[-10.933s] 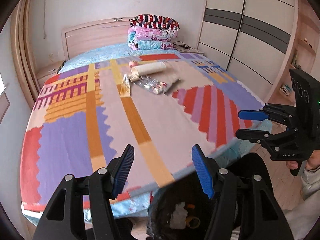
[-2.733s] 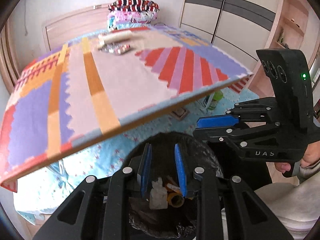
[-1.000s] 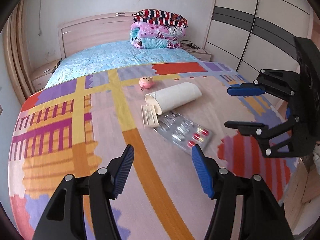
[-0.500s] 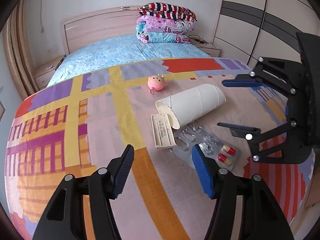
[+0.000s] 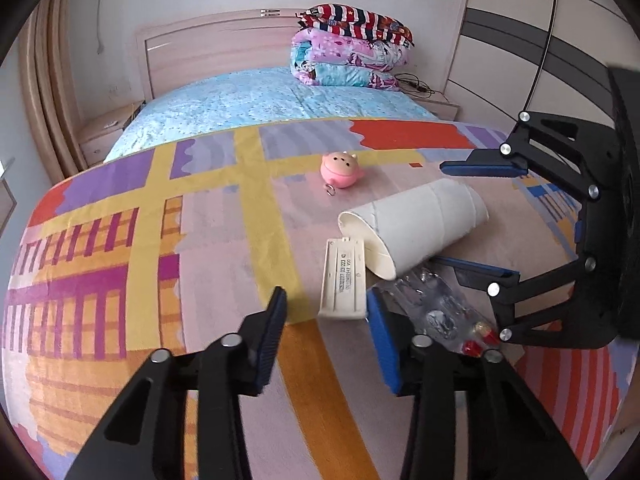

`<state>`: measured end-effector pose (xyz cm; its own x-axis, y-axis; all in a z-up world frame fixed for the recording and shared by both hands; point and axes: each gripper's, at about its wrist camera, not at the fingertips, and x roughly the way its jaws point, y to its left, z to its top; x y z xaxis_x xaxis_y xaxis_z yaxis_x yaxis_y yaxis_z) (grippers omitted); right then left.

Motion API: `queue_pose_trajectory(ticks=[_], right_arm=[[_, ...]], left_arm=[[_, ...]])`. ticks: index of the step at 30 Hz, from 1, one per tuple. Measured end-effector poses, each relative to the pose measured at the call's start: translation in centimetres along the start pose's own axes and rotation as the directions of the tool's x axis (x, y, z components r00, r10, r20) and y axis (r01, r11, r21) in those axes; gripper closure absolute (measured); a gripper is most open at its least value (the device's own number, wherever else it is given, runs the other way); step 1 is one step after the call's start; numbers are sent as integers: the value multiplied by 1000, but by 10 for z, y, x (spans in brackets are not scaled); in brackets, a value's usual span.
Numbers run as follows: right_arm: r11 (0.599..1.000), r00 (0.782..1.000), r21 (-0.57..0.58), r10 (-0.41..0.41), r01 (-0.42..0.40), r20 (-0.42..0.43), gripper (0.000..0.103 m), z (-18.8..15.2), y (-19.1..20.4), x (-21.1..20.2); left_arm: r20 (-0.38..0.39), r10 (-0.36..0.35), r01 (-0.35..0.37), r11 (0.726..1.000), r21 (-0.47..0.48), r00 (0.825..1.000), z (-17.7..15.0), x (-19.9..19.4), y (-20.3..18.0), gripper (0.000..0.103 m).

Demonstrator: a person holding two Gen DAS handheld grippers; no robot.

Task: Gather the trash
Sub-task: 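Grasp the white medicine box with the left tool while the right tool grasps the cardboard roll, then lift the box with the left tool while the right tool carries the roll over the bin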

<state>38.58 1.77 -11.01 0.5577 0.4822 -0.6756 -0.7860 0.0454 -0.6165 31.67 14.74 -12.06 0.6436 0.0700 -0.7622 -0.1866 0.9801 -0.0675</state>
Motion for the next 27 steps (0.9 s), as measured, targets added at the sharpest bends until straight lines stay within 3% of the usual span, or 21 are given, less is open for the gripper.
queue_pose_trajectory(ticks=[3, 9, 14, 27], right_arm=[[993, 997, 89, 82, -82, -2, 51, -3, -12, 4], [999, 1000, 45, 29, -29, -8, 60, -2, 0, -3], [992, 999, 125, 36, -36, 5, 70, -2, -17, -6], [938, 988, 314, 156, -149, 3, 76, -12, -38, -35]], left_arm=[[10, 13, -14, 1000, 25, 1000, -1, -1, -1, 79], [4, 14, -14, 999, 29, 1000, -1, -1, 0, 80], [8, 21, -21, 999, 28, 1000, -4, -7, -1, 80], [44, 16, -18, 999, 39, 999, -9, -45, -7, 80]])
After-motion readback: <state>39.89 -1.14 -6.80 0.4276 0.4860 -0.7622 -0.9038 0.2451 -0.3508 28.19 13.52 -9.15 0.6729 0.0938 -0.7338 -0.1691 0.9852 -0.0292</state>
